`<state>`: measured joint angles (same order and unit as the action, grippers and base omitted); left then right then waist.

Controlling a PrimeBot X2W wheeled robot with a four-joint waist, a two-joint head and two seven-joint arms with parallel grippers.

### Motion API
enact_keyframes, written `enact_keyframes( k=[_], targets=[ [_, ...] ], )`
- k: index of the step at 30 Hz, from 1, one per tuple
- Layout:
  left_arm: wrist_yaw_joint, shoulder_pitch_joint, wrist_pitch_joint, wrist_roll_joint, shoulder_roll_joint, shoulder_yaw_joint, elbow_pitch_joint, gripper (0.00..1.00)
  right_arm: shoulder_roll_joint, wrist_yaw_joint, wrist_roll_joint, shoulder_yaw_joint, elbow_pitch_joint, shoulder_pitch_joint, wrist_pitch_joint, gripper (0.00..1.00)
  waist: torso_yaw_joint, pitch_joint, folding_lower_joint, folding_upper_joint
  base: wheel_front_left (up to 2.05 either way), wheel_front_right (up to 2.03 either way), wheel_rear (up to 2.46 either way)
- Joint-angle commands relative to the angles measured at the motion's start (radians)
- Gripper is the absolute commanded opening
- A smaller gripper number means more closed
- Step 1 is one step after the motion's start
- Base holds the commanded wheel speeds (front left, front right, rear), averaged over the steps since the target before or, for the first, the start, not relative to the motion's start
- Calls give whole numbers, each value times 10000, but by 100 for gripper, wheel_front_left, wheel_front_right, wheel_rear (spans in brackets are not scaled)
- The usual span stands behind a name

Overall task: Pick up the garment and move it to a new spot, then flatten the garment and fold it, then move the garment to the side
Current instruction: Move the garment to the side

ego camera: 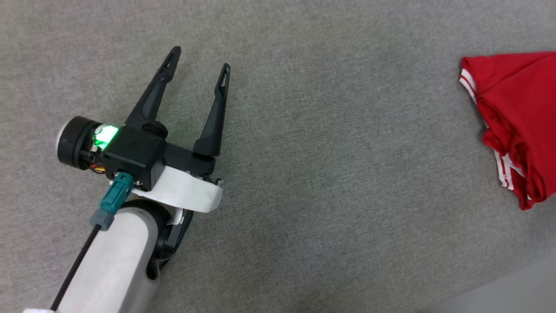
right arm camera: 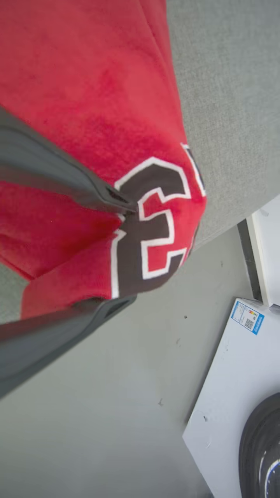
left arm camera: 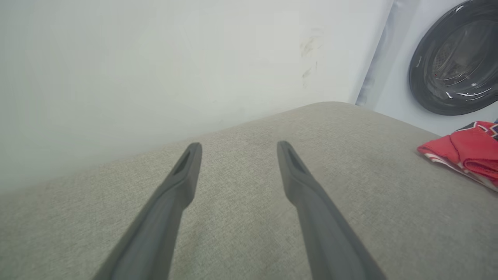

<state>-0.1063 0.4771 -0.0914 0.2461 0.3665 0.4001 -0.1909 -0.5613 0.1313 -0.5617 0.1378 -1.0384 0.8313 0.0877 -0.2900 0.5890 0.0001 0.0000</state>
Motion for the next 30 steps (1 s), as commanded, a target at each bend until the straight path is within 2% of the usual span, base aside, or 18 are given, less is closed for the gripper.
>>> enact_keyframes(
  k=[1,7,13,14,18,26,30],
  targets=[
    [0,-112,-195,121,-93,22,194,100,-62,-11,188,-201,-460,294,346,100,28,-353,-1,0,0,0,0],
    [-99,-557,-732,371,-252,-43,695,100,-283,-11,438,-499,-1142,294,865,100,139,-1285,-1,0,0,0,0],
    [-436,-1542,-1237,784,-508,-285,1250,100,-114,-9,438,-772,-886,-391,1489,100,437,-2650,-1,0,0,0,0],
    [-638,-2179,-1425,1032,-566,-500,1394,100,94,-11,354,-840,-291,-1034,1656,100,618,-3273,-1,0,0,0,0],
    [-779,-2941,-1590,1347,-665,-809,1452,100,474,-9,442,-897,680,-2060,1730,100,881,-3896,-1,0,0,0,0],
    [-1082,-4126,-1708,1600,-738,-1426,1448,100,1372,-9,1035,-1129,3250,-4009,1755,100,1518,-4745,-1,0,0,0,0],
    [-1188,-4444,-1732,1575,-724,-1717,1455,100,1945,-9,1659,-1102,4694,-4735,1378,100,1820,-4959,-1,0,0,0,0]
  ],
)
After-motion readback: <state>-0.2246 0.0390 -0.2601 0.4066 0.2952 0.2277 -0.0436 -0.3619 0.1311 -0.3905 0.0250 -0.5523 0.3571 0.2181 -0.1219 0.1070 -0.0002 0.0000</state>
